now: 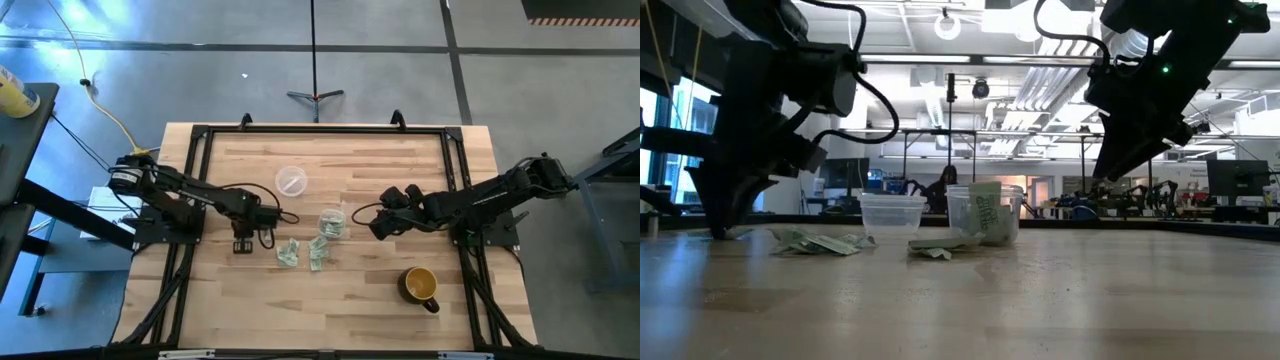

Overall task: Pick and place items into bin
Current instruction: Put the light green stevia packet into the transparent bin

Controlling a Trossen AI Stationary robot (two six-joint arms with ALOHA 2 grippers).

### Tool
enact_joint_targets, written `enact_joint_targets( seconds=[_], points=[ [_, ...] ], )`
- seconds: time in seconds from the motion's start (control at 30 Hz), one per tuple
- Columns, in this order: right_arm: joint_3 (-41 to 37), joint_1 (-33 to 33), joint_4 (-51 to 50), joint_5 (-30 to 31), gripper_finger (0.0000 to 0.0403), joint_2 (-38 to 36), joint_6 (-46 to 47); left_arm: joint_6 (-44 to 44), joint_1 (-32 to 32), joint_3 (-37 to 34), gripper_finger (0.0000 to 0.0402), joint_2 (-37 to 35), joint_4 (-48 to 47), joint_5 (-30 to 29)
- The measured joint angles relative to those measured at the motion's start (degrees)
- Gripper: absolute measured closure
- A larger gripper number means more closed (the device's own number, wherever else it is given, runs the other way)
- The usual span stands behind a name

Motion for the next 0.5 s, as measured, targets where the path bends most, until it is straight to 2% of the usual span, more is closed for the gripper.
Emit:
enact_joint_targets(
  seconds=[0.1, 0.2, 0.3, 0.4, 0.5],
  points=[
    [0.0, 0.0, 0.0, 0.0, 0.0233, 0.0, -0.7, 0.0, 0.0, 1.6, 0.0379, 0.2, -1.0, -1.9],
    [0.0, 0.0, 0.0, 0.0, 0.0233, 0.0, -0.7, -1.3, 0.0, 5.4, 0.0375, 0.5, 0.5, -4.8],
    [0.0, 0.4, 0.1, -0.1, 0.0233, 0.0, -0.7, -1.5, 0.0, 11.5, 0.036, 0.3, -3.1, -6.0],
    [0.0, 2.3, 0.6, 0.4, 0.0234, 0.0, -0.3, -0.2, 0.0, 19.4, 0.0375, 0.3, -2.9, -7.0],
    [0.0, 5.6, 0.1, 2.4, 0.0234, 0.0, 2.9, 4.9, 0.2, 25.2, 0.0381, 0.2, 0.7, -9.3]
  ],
)
